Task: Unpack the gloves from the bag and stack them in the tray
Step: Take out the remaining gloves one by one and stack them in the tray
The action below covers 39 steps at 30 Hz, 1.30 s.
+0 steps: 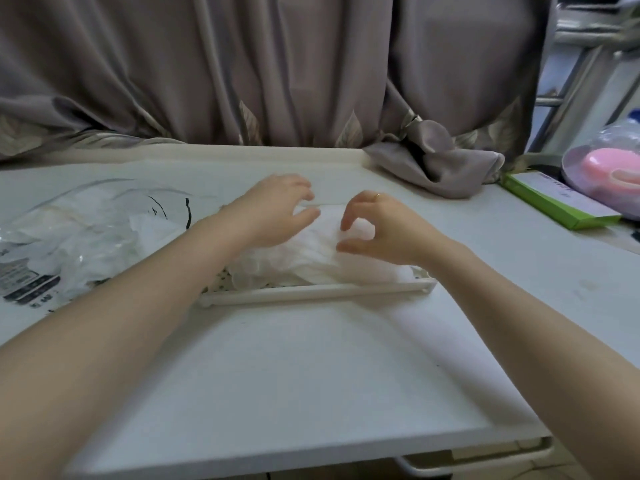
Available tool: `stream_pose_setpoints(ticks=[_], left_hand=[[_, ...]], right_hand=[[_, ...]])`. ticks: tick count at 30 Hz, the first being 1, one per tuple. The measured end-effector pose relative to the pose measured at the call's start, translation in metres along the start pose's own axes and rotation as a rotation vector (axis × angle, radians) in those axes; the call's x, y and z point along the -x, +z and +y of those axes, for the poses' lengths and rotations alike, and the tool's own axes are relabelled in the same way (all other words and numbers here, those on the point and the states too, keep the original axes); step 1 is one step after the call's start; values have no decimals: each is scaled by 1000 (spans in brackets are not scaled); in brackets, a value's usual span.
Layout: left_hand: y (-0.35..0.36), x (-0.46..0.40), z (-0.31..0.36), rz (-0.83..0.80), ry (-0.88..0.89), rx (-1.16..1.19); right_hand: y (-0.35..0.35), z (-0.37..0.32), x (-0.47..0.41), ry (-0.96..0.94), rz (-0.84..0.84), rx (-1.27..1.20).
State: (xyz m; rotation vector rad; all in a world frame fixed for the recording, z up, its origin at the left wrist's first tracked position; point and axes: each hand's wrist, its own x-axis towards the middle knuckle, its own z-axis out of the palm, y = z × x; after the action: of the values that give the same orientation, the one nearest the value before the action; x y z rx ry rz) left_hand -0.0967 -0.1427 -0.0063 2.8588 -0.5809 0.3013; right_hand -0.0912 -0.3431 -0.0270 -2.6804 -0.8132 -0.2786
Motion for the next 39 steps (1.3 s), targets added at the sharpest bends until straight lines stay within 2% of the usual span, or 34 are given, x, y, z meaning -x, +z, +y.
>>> stream_pose_setpoints(ticks=[3, 7, 9, 13, 15, 17, 18, 20, 21, 24, 26, 31, 36, 39], left_hand=[[8, 3, 7, -157, -30, -63], [19, 10, -2, -237, -144, -147], [24, 13, -8, -255, -159, -199], [30, 18, -16, -267, -167, -197], [30, 22, -18, -276, -167, -163], [33, 27, -20, -304, -142, -160], [35, 29, -22, -320, -129, -159], [40, 32, -25, -333, -117, -141], [42, 32, -26, -330, -115, -129], [44, 33, -27, -340, -141, -92], [43, 36, -31, -361, -203, -6], [49, 40, -42, -342, -330, 104], [50, 41, -41, -314, -334, 167], [44, 44, -45, -254, -332, 350]], right_hand=[[0, 4, 7, 26, -14, -4], [7, 5, 16, 115, -131, 0], [9, 3, 17, 149, -100, 57], [-1, 9, 17, 85, 18, 191], [-8, 16, 19, 88, -90, 310], [-12, 20, 21, 194, -169, 343], [-12, 17, 19, 235, -104, 282], [-6, 3, 14, 207, 131, 93], [-1, -6, 10, 162, 152, 30], [25, -21, -2, 113, -181, 99], [37, -13, -5, 189, -303, 163], [30, 9, 4, 473, -362, 33], [21, 8, 5, 575, -374, -50], [19, -4, -1, 644, -389, 56]])
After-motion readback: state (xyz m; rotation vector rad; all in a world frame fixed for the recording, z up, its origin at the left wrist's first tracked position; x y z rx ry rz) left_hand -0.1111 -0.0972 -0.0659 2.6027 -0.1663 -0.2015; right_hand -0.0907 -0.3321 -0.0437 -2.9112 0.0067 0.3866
